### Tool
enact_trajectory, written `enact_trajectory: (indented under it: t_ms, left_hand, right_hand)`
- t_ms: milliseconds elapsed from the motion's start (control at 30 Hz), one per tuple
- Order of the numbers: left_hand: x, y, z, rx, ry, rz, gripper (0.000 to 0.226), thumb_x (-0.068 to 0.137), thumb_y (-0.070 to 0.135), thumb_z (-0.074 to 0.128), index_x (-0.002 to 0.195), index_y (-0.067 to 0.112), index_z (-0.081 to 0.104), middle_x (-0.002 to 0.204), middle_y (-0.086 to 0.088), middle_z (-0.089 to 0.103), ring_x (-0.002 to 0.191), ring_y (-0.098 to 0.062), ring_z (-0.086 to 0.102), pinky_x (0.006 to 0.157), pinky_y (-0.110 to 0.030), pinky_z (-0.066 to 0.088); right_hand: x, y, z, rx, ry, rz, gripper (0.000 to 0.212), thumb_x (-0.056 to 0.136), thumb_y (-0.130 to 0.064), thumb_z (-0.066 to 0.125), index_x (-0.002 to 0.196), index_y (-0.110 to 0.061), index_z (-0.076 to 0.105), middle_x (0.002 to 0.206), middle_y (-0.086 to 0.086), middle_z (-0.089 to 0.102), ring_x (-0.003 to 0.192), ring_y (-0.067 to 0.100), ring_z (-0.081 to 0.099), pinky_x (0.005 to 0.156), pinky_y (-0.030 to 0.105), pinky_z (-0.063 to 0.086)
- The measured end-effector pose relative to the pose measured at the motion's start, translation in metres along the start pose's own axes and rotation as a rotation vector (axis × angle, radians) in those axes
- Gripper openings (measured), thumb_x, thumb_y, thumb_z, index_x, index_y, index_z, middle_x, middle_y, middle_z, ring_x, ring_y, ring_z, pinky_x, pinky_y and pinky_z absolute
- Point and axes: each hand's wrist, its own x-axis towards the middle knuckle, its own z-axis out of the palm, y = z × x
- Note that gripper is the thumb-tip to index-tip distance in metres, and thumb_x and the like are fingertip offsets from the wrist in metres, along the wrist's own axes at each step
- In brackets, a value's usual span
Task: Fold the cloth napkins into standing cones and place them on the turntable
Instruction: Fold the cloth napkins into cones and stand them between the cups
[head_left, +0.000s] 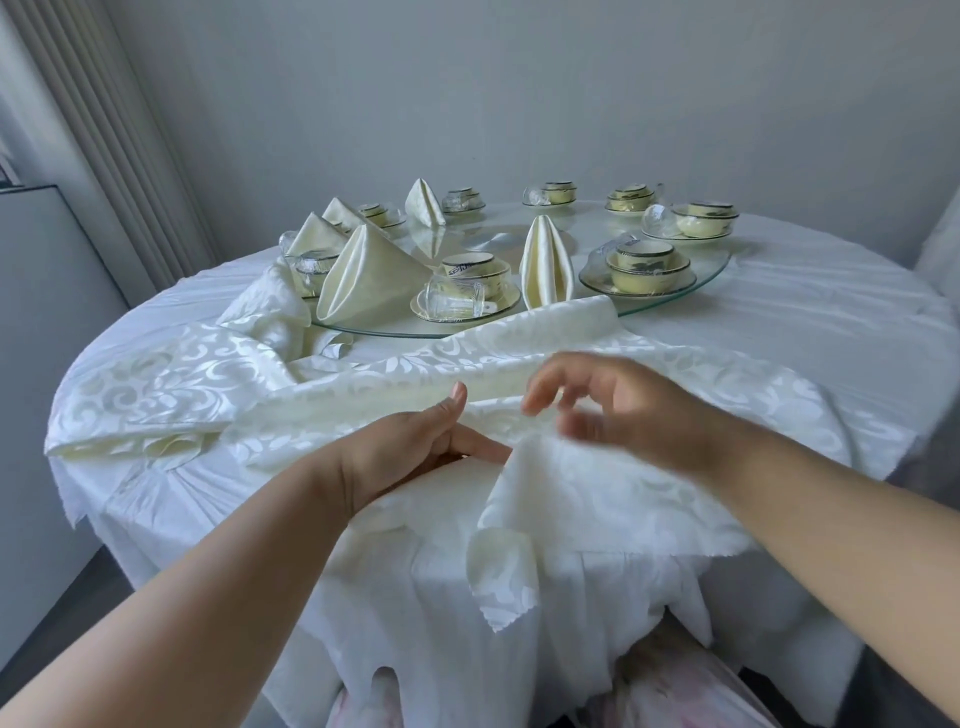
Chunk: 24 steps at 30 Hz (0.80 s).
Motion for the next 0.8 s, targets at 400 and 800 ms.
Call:
enact_trajectory:
  t_ms: [400,800]
  left_hand:
    - [0.004,-0.002,-0.008,0.086,0.000,0.029,0.084,0.082,0.073,0.021,0.116,0.013,0.070,0.118,-0.023,0.064,0.109,-0.036,0.058,0.097,-0.037,0.043]
    - [-0.025,0.014,0.006,0.402,0.376,0.388,0.013,0.081,0.031,0.075,0.077,0.018,0.075,0.073,0.003,0.071,0.063,-0.006,0.060,0.062,-0.020,0.046]
  right_hand:
    - [-0.009,0.026,0.034,-0.213,-0.184,0.105,0.017,0.079,-0.030,0.077,0.070,-0.034,0.062,0.093,-0.003,0.059,0.087,0.014,0.058,0.084,0.031,0.049]
    - [0.010,0.006,0.003,0.513,0.425,0.471,0.014,0.091,-0.014,0.062,0.086,-0.002,0.065,0.078,0.013,0.067,0.069,0.024,0.061,0.063,0.028,0.052]
